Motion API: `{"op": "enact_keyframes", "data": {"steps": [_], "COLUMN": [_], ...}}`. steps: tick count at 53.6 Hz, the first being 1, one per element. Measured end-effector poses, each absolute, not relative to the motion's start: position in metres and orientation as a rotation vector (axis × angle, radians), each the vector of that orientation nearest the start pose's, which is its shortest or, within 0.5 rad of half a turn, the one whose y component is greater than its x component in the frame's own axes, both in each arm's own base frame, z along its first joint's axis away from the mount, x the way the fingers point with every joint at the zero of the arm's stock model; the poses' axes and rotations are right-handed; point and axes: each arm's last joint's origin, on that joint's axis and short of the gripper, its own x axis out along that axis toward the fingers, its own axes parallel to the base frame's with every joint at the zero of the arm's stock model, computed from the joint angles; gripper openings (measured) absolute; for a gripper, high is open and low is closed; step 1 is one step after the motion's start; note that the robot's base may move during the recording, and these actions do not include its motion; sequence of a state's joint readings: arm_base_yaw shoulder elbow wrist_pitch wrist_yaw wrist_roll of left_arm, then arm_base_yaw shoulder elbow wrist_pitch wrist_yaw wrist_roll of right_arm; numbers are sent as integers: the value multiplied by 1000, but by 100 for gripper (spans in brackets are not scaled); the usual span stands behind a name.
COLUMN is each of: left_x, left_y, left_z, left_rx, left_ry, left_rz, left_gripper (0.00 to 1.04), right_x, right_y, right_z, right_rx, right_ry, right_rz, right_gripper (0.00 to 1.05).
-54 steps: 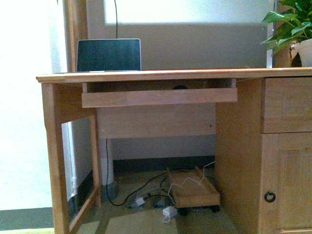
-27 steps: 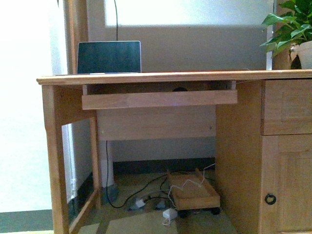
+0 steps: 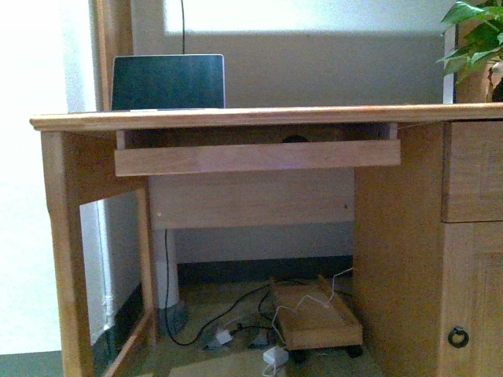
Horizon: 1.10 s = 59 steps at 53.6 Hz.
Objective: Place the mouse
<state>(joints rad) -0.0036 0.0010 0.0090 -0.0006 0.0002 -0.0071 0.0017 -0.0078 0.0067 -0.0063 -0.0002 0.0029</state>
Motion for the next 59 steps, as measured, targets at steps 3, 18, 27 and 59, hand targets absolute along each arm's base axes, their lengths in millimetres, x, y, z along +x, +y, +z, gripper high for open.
{"op": "enact_keyframes", "data": {"steps": [3, 18, 27, 59], "left_x": [97, 97, 97, 97], "left_y": [0, 0, 0, 0], "left_z": [166, 166, 166, 166], "left_rx": [-7, -7, -7, -7], "left_ry": [-7, -7, -7, -7], "left_rz": [-4, -3, -4, -3], "left_gripper": [97, 97, 97, 97], "right_x": [97, 97, 97, 97], "right_y": [0, 0, 0, 0], "right_z": [166, 166, 166, 166], "right_rx": [3, 3, 3, 3], "right_ry": [-8, -8, -8, -8], "right_rz": [2, 2, 1, 2], "right_gripper": [97, 97, 97, 97]}}
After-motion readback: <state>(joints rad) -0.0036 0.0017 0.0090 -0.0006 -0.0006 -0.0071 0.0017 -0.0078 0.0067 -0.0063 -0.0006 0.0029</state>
